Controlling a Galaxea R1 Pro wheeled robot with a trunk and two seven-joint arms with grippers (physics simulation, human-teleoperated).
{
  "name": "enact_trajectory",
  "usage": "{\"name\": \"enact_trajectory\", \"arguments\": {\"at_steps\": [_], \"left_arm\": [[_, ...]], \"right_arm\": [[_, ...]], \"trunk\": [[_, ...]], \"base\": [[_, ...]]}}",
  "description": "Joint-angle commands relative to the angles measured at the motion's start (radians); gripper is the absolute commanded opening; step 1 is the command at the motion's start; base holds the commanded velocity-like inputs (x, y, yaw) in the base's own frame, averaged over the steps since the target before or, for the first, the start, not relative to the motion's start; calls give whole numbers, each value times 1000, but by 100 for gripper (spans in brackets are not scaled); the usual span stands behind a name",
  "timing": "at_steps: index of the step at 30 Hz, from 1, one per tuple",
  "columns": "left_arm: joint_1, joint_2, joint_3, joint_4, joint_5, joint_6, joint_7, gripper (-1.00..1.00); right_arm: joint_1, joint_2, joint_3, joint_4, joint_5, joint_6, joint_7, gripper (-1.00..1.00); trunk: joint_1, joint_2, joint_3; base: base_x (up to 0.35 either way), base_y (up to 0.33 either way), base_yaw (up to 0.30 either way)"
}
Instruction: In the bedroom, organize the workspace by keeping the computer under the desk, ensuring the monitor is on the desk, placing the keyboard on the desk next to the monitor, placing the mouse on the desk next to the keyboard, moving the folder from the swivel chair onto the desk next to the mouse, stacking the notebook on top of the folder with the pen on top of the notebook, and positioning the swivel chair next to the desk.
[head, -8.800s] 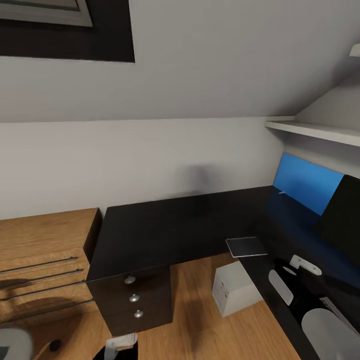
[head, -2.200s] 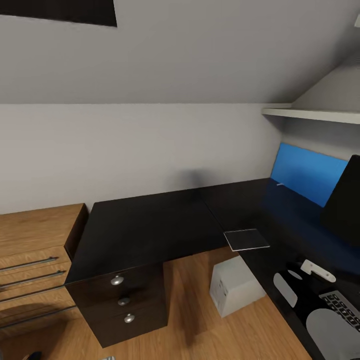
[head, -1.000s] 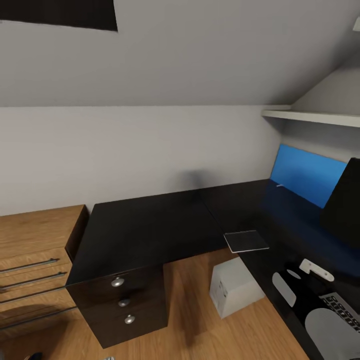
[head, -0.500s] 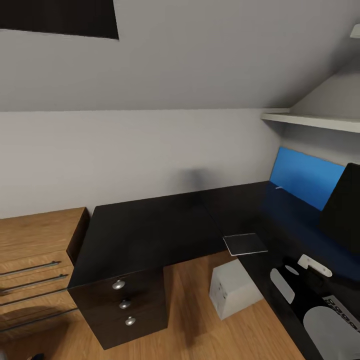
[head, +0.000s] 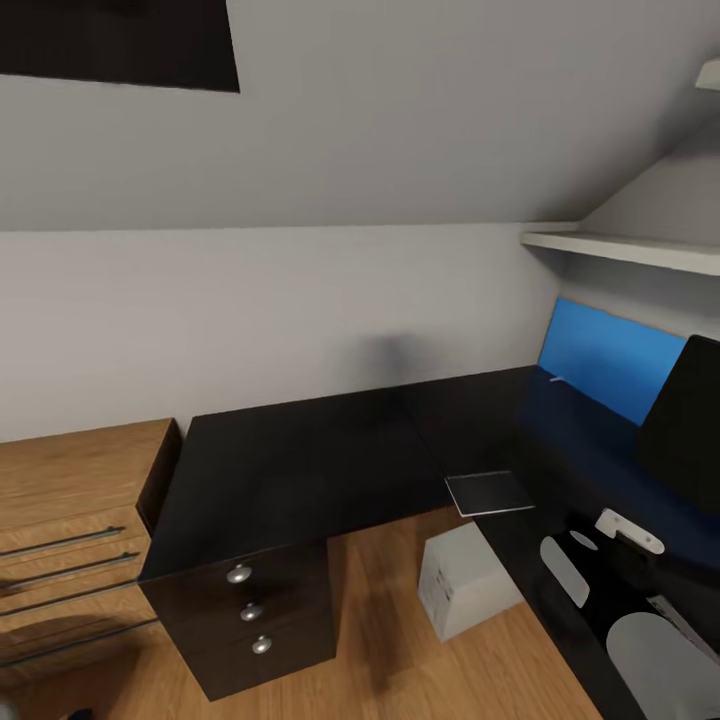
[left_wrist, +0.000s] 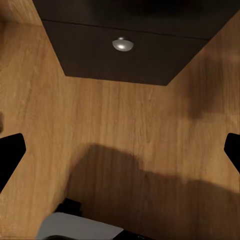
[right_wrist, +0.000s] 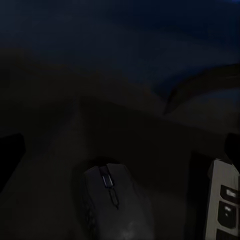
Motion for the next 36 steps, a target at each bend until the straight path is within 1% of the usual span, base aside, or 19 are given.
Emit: {"name": "enact_trajectory", "arguments": {"at_steps": [1, 5, 9, 11, 13, 16, 19, 21, 23, 25, 26, 27, 29, 30, 31, 32, 34, 35, 36], "left_arm": [[-2, -3, -1, 2, 6, -5, 2, 100], [-2, -8, 3, 12, 7, -3, -1, 100], [-2, -29, 6, 63, 6, -2, 0, 100], [-2, -67, 21, 118, 4, -2, 1, 100], [-2, -111, 72, 188, 1, 0, -2, 100], [-2, -138, 97, 239, -8, 1, -1, 100], [-2, -165, 115, 290, -33, -1, 2, 100], [-2, -166, 118, 293, -35, -1, 2, 100], [-2, -168, 122, 296, -37, -1, 1, 100], [-2, -169, 124, 297, -38, -1, 1, 100], [-2, -169, 126, 297, -38, -2, 0, 100], [-2, -169, 129, 304, -37, -4, 0, 100], [-2, -168, 134, 317, -38, -7, 0, 100], [-2, -168, 138, 319, -39, -7, -1, 100], [-2, -168, 153, 323, -41, -8, -1, 100], [-2, -168, 157, 324, -41, -8, -1, 100], [-2, -168, 169, 326, -41, -8, -1, 100], [-2, -168, 171, 327, -42, -7, -1, 100], [-2, -167, 175, 330, -41, -7, -1, 100]], "right_arm": [[-1, -2, 8, 0, -11, -8, -5, 100], [-1, 0, 9, 0, -11, -8, -6, 100], [-1, 13, 9, -7, -9, -9, -9, 100], [0, 29, 9, -25, -7, -9, -26, 100], [1, 52, 16, -60, 24, -8, -71, 100], [2, 77, 23, -88, 69, -8, -111, 100], [7, 159, 28, -141, 172, -6, -170, 100], [11, 180, 28, -147, 196, -6, -179, 100], [24, 221, 28, -156, 238, -6, -201, 100], [32, 242, 29, -160, 259, -6, -217, 100], [44, 264, 30, -163, 285, -6, -233, 100], [69, 309, 40, -165, 355, -3, -254, 100], [103, 328, 70, -162, 397, -2, -258, 100], [115, 332, 82, -161, 403, -3, -257, 100], [152, 340, 134, -159, 415, -5, -249, 100], [165, 341, 161, -158, 417, -5, -241, 100], [207, 344, 252, -151, 422, -6, -202, 100], [216, 345, 275, -148, 422, -6, -188, 100], [236, 346, 317, -141, 423, -6, -157, 100]], "trunk": [[-4, 6, 2], [-19, 34, 15], [-35, 62, 27], [-42, 76, 33], [-50, 90, 40], [-61, 111, 49], [-73, 132, 58], [-81, 146, 65], [-88, 160, 71], [-96, 174, 77], [-100, 181, 80], [-104, 188, 83], [-111, 202, 89], [-115, 209, 92], [-119, 216, 95], [-123, 223, 98], [-130, 237, 104], [-134, 244, 107], [-138, 251, 111]], "base": [[0, 0, 14], [0, 0, 122], [0, 0, 233], [0, 0, 259], [0, 0, 269], [0, 0, 272], [0, 0, 274], [0, 0, 274], [0, 0, 274], [-27, 0, 274], [-130, 0, 274], [-267, 16, 249], [-267, 44, 142], [-195, 35, 89], [-100, 18, 46], [-80, 14, 36], [-42, 8, 19], [-26, 5, 12], [-17, 3, 8]]}}
